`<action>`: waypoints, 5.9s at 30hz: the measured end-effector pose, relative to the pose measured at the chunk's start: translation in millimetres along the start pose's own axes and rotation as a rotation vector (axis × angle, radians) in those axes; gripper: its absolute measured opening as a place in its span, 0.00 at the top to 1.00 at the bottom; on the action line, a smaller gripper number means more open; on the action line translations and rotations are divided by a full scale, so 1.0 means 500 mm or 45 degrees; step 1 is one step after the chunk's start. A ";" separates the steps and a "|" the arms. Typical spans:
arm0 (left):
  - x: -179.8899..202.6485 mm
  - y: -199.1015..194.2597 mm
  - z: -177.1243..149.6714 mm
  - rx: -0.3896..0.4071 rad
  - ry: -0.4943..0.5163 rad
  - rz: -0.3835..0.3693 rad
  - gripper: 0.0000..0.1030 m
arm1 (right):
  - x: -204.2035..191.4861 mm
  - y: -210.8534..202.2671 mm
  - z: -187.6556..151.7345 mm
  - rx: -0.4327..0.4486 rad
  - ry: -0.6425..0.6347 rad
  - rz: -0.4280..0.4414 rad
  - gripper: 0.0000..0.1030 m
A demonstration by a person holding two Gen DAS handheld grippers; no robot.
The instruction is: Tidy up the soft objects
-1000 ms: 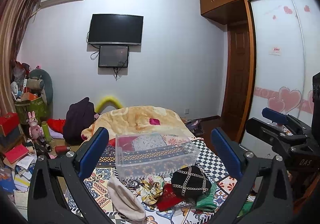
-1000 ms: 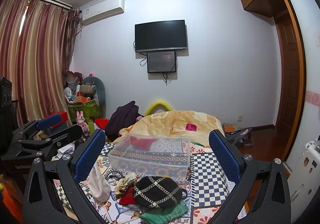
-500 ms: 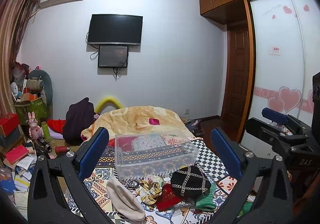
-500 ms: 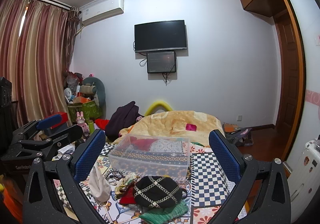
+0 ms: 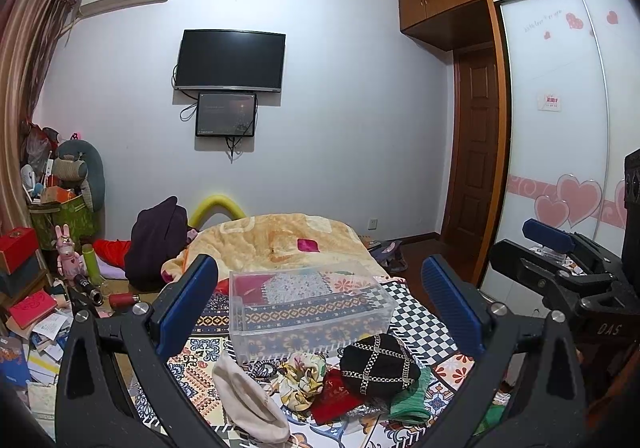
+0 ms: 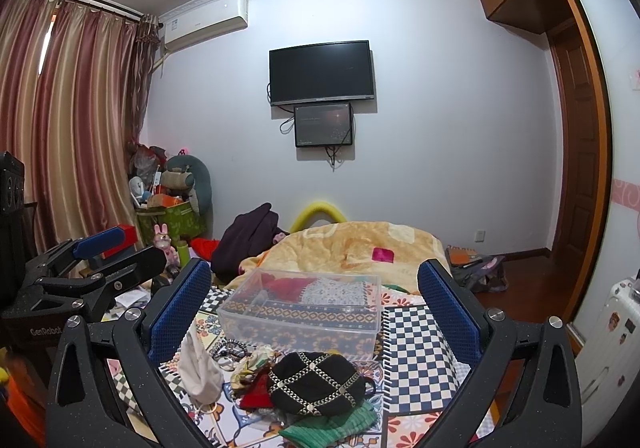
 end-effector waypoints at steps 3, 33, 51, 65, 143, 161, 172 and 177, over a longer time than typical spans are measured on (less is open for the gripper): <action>0.001 0.000 0.001 0.002 0.001 0.000 0.00 | -0.003 -0.001 -0.002 0.000 0.001 0.002 0.00; -0.098 0.084 -0.142 -0.304 -0.178 0.078 0.00 | -0.008 0.107 -0.117 -0.317 0.005 0.081 0.00; -0.194 0.148 -0.324 -0.578 -0.395 0.105 0.25 | -0.008 0.212 -0.263 -0.715 -0.002 0.165 0.24; -0.182 0.162 -0.346 -0.634 -0.407 0.038 0.71 | -0.007 0.221 -0.273 -0.747 -0.003 0.144 0.63; -0.220 0.492 -0.183 -0.729 -0.173 0.037 0.42 | -0.026 0.459 -0.169 -0.796 -0.147 0.134 0.68; -0.189 0.354 -0.087 -0.522 -0.128 -0.012 0.25 | 0.010 0.354 -0.090 -0.549 -0.112 0.118 0.47; -0.190 0.271 -0.117 -0.509 -0.126 -0.005 0.13 | 0.033 0.305 -0.129 -0.541 -0.094 0.105 0.38; -0.205 0.264 -0.165 -0.586 -0.149 0.020 0.13 | 0.025 0.305 -0.179 -0.621 -0.104 0.116 0.38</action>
Point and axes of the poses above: each gripper's, at about its wrist camera, not at the fingertips, and y roughly the way its jaws point, x to its right, z to its top, the point moved 2 cm from there along y, roughly the way its jaws point, and after that the axes turned 11 degrees about -z, right-handed, at the moved point
